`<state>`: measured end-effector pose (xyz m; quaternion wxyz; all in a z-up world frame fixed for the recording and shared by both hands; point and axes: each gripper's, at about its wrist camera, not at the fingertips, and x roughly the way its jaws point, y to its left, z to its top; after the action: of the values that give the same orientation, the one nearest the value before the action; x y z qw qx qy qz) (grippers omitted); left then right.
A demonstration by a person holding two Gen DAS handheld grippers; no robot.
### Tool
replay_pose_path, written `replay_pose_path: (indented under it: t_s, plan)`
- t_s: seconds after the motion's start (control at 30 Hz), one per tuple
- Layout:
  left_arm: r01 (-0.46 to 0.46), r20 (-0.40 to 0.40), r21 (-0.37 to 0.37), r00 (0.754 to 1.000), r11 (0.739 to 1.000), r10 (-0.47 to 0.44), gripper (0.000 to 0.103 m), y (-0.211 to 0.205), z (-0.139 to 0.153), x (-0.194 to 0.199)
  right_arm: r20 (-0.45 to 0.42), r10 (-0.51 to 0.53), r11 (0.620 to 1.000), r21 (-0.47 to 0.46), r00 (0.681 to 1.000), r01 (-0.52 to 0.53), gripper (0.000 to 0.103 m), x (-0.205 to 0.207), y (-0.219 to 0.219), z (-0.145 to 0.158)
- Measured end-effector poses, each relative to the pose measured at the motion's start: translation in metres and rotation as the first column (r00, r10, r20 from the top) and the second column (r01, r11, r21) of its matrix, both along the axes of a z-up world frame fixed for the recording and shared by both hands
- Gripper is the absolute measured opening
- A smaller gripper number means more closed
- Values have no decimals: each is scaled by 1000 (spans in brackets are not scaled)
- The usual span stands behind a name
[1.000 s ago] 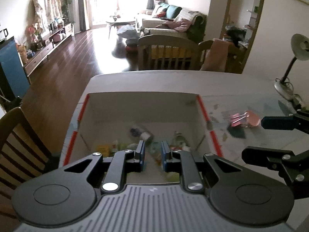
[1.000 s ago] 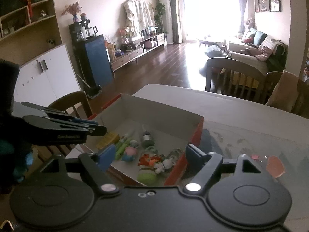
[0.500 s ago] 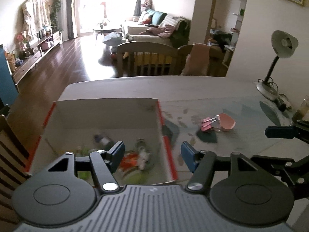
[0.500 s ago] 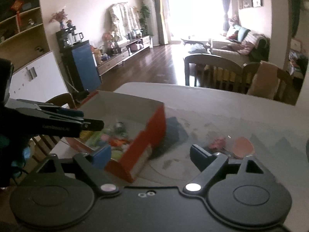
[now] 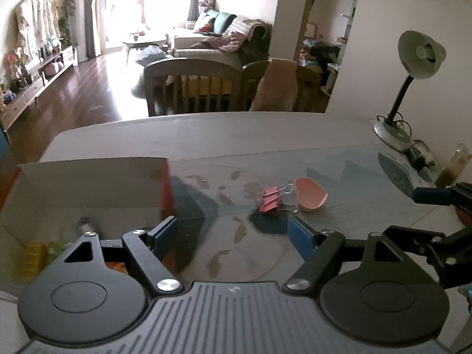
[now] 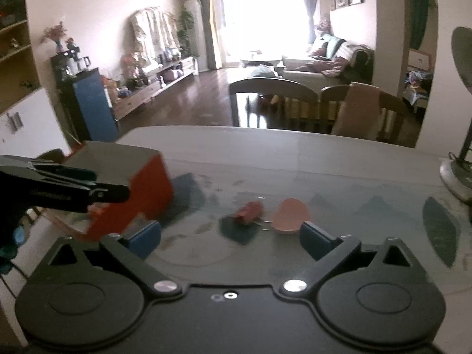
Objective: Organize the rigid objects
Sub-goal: 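Withdraw both grippers from the box toward the binder clip and heart dish, then grasp the pink binder clip with the left gripper while the right gripper grasps the pink heart dish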
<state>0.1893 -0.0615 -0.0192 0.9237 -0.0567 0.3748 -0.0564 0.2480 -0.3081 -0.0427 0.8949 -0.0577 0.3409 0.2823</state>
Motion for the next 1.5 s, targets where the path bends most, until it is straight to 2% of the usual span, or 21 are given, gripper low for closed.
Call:
replay_pose_path:
  t_s: [0.07,0.13,0.3,0.37,0.4,0.67,0.77,1.0,1.13,1.27,1.43,1.5]
  plan:
    - [9,-8,0,1000,1000,-9,82,-12,-7,9,2,1,1000,-17,1000,-1,100,10,-6,-7]
    - [13,-18,5,1000,1000,-13,87,-23,-14,20,4,4,999,-33,1000,-3,100,21,-12,-14]
    - [23,-48,-3,999,1000,-23,89,-45,-32,48,0,17,997,-72,1000,-17,100,48,-20,-35]
    - [20,-64,-17,998,1000,-21,103,-51,-40,60,4,30,995,-93,1000,-30,100,59,-20,-45]
    - [18,-67,-23,998,1000,-19,103,-53,-43,64,2,34,994,-101,999,-34,100,62,-20,-50]
    - [27,-125,1,992,1000,-26,103,-72,-80,105,-25,75,985,-156,997,-78,97,98,-15,-92]
    - [34,-123,37,992,999,-30,103,-80,-94,114,-19,106,979,-170,994,-108,95,105,-10,-104]
    - [41,-138,37,990,998,-35,103,-85,-116,135,-20,124,967,-222,992,-125,92,122,4,-129]
    - [49,-158,30,987,998,-43,103,-86,-128,145,-26,128,964,-233,991,-131,90,130,10,-139]
    - [39,-163,59,986,998,-29,103,-86,-136,152,-44,119,968,-218,992,-126,87,136,11,-145]
    - [35,-166,29,986,999,-30,102,-82,-142,159,-49,126,967,-219,991,-133,86,142,16,-150]
    - [44,-164,17,986,999,-41,95,-83,-143,162,-44,126,968,-215,991,-133,86,144,17,-150]
